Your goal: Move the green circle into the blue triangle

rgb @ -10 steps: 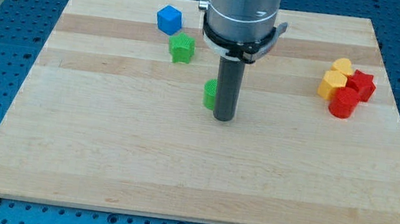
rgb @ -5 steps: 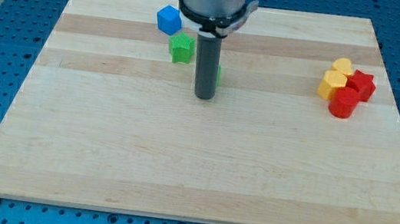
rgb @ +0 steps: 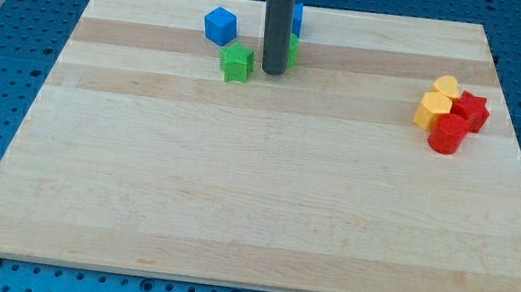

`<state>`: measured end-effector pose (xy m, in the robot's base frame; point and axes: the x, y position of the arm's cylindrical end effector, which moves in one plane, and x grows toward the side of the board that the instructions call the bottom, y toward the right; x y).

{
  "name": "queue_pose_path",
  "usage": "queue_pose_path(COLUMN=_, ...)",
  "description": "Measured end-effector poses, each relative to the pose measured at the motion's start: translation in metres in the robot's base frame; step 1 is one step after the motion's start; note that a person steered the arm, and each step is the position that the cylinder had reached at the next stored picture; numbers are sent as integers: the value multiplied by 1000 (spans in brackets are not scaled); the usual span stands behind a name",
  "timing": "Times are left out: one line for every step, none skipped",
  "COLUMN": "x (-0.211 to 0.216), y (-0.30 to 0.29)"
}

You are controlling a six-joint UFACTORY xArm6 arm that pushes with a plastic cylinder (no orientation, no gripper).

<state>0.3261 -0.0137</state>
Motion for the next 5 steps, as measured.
queue_pose_path(x=-22, y=0)
queue_pose_path(x=-38, y=0)
queue_pose_path(x=-38, y=0)
queue_pose_path(x=-8, y=0)
queue_pose_path(x=38, y=-29)
